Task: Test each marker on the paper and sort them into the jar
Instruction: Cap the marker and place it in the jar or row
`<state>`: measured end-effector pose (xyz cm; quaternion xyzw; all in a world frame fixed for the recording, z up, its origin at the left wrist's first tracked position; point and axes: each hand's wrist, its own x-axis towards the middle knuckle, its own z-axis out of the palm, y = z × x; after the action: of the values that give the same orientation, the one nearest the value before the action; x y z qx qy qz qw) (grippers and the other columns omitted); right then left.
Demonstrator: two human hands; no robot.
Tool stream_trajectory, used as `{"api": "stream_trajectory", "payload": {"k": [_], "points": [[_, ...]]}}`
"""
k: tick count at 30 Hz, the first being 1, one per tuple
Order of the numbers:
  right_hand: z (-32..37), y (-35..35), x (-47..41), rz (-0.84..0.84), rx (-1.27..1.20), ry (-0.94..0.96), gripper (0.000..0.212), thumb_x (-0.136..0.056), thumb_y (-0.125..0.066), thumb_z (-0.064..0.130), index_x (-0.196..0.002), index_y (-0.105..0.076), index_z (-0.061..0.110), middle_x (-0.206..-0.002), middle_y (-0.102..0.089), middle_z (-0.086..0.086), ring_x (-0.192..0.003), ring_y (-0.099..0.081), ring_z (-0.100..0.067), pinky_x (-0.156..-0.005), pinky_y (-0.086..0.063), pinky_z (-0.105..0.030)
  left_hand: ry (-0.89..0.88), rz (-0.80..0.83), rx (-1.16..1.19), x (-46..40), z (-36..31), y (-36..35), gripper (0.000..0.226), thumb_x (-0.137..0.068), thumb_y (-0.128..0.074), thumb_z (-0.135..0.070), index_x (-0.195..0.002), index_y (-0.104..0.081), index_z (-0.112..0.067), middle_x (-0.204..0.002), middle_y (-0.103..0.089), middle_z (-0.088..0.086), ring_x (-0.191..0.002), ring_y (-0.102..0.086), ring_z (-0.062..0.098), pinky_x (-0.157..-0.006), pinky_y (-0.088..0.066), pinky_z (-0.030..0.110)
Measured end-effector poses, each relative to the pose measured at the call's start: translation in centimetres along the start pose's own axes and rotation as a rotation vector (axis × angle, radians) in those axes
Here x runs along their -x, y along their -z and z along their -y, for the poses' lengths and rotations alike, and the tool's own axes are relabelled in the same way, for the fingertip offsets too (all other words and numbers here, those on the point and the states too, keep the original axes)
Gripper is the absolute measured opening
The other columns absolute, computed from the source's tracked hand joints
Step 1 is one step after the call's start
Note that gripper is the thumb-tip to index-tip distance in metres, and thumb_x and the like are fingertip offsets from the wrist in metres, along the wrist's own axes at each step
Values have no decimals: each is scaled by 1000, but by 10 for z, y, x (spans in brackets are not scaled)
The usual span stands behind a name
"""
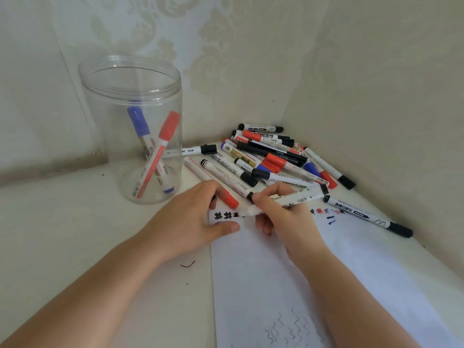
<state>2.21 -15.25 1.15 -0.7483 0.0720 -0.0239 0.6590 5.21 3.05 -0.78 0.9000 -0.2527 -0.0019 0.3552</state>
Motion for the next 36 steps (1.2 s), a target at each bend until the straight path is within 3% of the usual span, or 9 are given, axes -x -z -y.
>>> {"api": "stream_trajectory", "payload": {"k": [3,8,15,19,23,28,32,36], "points": [[-5,-4,-5,-13,102,-9,24,-76,-62,4,-59,-52,19,-50,-51,3,-47,-42,-10,-46,-34,-22,-20,39,-37,0,-1,-4,53,-55,-62,-67,-99,-42,-45,-84,-40,-26,-84,-41,-14,-59,-31,13],[-11,-11,-5,-113,201,150,21,-69,-57,8,-54,-42,9,-48,-42,-4,-46,-36,-10,-43,-30,-17,-36,69,-72,-2,-3,-3,56,-57,-69,-60,-102,-41,-41,-85,-36,-30,-85,-38,-19,-64,-29,13],[-14,-16,-4,-96,243,221,20,-72,-57,1,-60,-40,0,-52,-40,-8,-49,-34,-10,-43,-28,-18,-35,97,-93,-2,-7,-2,54,-61,-70,-56,-101,-39,-38,-82,-36,-29,-76,-37,-20,-62,-26,14],[-14,-13,-6,-128,256,232,25,-70,-56,1,-57,-36,6,-51,-32,2,-48,-29,-6,-43,-24,-15,-22,104,-73,-2,-7,-2,54,-61,-70,-56,-102,-40,-39,-84,-37,-29,-80,-37,-20,-65,-30,18],[-14,-13,-6,-88,242,187,19,-67,-57,10,-57,-41,5,-52,-38,-3,-50,-34,-10,-45,-28,-21,-18,102,-83,-2,-7,-2,53,-62,-71,-55,-100,-38,-39,-84,-38,-28,-78,-38,-18,-65,-29,19],[-13,-12,-6,-109,248,212,26,-70,-57,0,-55,-38,9,-50,-33,2,-47,-30,-5,-42,-25,-14,-10,104,-76,-2,-8,-2,54,-62,-71,-55,-103,-40,-38,-85,-38,-27,-80,-39,-15,-69,-30,24],[-13,-12,-5,-92,251,194,17,-71,-58,4,-62,-44,1,-53,-42,-8,-50,-36,-12,-45,-29,-20,-20,93,-77,-2,-9,-2,52,-62,-71,-54,-98,-35,-43,-86,-39,-28,-80,-38,-18,-70,-31,24],[-12,-10,-5,-96,231,184,19,-70,-57,5,-59,-41,3,-52,-37,-1,-49,-32,-9,-43,-27,-15,-16,101,-75,-2,-9,-2,53,-62,-71,-54,-101,-38,-41,-91,-41,-27,-84,-40,-14,-73,-34,25]]}}
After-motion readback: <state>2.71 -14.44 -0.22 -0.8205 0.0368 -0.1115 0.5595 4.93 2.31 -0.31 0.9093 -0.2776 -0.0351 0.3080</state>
